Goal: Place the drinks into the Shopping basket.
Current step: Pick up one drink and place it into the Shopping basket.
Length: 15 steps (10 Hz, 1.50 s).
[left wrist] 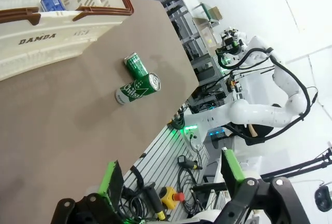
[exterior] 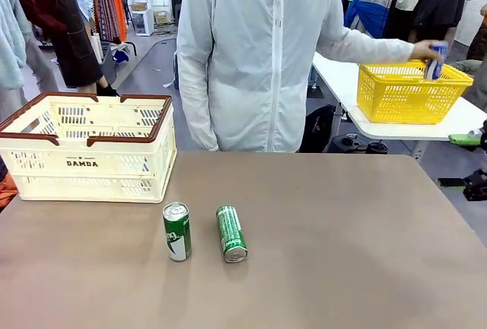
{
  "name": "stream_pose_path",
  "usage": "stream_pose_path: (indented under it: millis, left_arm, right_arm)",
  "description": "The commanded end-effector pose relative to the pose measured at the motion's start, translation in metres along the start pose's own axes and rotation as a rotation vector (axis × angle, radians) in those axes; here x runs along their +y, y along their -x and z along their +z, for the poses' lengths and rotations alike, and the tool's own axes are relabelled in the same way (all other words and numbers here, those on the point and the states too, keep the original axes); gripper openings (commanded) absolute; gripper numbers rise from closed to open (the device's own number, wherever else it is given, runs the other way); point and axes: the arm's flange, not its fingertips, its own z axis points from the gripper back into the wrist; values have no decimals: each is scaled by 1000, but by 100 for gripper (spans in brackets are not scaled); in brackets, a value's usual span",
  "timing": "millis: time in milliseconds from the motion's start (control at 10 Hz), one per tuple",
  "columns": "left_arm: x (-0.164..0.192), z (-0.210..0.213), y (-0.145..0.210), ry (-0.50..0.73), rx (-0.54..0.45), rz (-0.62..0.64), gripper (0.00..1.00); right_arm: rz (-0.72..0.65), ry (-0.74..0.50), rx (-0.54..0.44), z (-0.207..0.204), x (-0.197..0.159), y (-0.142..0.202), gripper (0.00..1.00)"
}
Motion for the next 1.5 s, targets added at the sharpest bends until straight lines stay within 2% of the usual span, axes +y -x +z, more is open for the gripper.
stream_pose_path:
  millis: [0,100,700,800,900,1000,1100,1300,1400]
  left_arm:
    - [-3,0,2,1,9,-1,100]
    - [-3,0,2,1,9,-1,100]
    - [0,0,0,0,0,0,100]
    - [-31,-1,-20,-148,-52,207,100]
    - [-78,-26,-45,-154,-40,191,100]
    - [-111,-53,-64,-197,38,168,100]
    - [-140,-92,-85,-329,182,217,100]
    - [-188,-200,-125,-477,355,243,100]
    - [-202,-252,-135,-564,333,278,100]
  right_arm:
    - [30,105,-12,-21,2,0,100]
    - [0,0,0,0,0,0,100]
    - [0,0,0,0,0,0,100]
    - [0,0,0,0,0,0,100]
    - [0,0,0,0,0,0,100]
    - [0,0,0,0,0,0,100]
    - [0,0,0,0,0,0,100]
    - [0,0,0,0,0,0,100]
    - [0,0,0,0,0,0,100]
